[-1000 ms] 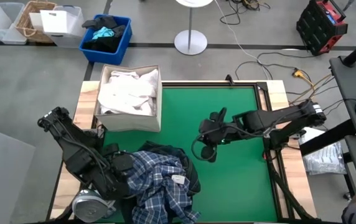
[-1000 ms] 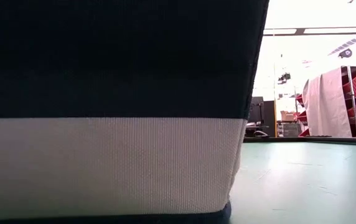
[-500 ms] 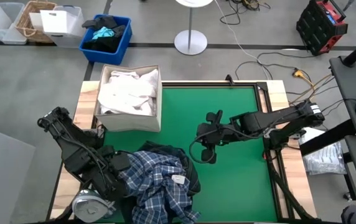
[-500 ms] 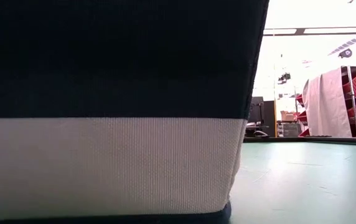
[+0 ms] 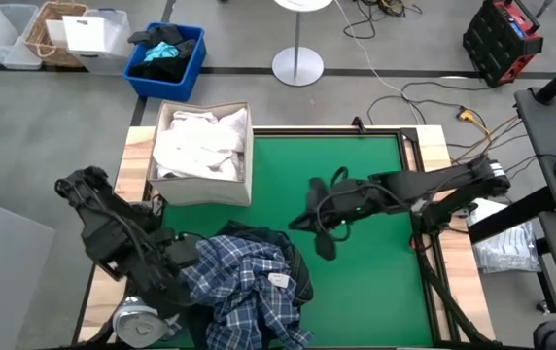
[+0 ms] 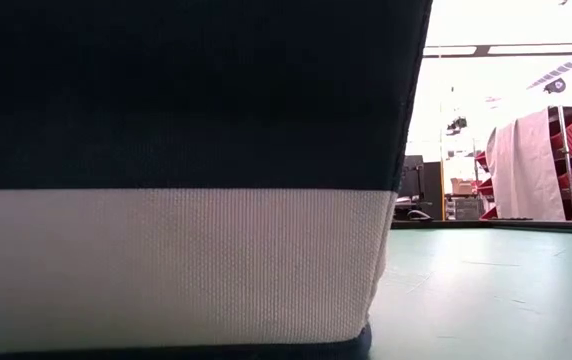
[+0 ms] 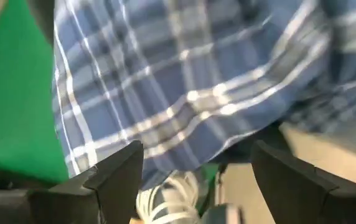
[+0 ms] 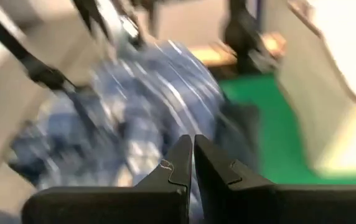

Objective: Sort clothes
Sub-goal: Put the blue shirt into the blue laundry organizer

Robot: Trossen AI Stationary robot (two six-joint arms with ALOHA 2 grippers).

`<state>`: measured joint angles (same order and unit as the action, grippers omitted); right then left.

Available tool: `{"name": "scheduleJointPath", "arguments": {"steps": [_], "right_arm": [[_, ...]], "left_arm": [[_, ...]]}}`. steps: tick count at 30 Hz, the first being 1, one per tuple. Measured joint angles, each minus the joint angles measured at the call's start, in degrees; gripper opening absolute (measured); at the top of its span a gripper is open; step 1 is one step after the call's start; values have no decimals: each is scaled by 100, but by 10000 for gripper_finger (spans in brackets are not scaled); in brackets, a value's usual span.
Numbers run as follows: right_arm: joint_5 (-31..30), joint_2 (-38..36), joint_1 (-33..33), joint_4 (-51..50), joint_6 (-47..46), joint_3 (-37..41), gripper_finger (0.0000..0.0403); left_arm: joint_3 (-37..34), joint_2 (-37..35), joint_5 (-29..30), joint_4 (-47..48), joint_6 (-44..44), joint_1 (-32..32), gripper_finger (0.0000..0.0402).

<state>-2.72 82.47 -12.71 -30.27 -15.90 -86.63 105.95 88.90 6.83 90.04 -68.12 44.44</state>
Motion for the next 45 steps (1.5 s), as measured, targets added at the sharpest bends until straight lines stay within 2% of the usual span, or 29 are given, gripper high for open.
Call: {"name": "scheduleJointPath", "arguments": {"steps": [2,6,9,11,19,26,30,37,45], "right_arm": [[281,248,-4,841,-2,-7,12],[729,844,-28,2478,52,-4,12],[992,1353,-28,3341,17,-11,12],[1108,1703,-28,3557,-90,-11,12],[1216,2744,-90,3530,-742,-9,12],[1240,3313,-87,3309,-1023,-44,12],[1246,3542,-85,3206,-1072,-42,12],[1220,3524,-76,3170,-1149,-31,12],[1008,2981,-66,3053,-995,-15,12]], "left_arm": [[257,-6,413,-14,54,-2,276],[440,77,1897,-146,561,3,274],[152,182,2271,-593,1306,6,260],[-159,244,2423,-866,1480,11,244],[-1843,304,2372,-1581,1312,178,157],[-3173,245,2223,-3332,1277,193,69],[-3610,231,2253,-3779,1127,193,34],[-3763,253,2555,-3870,902,221,22],[-3020,311,2677,-2949,1006,215,59]]}}
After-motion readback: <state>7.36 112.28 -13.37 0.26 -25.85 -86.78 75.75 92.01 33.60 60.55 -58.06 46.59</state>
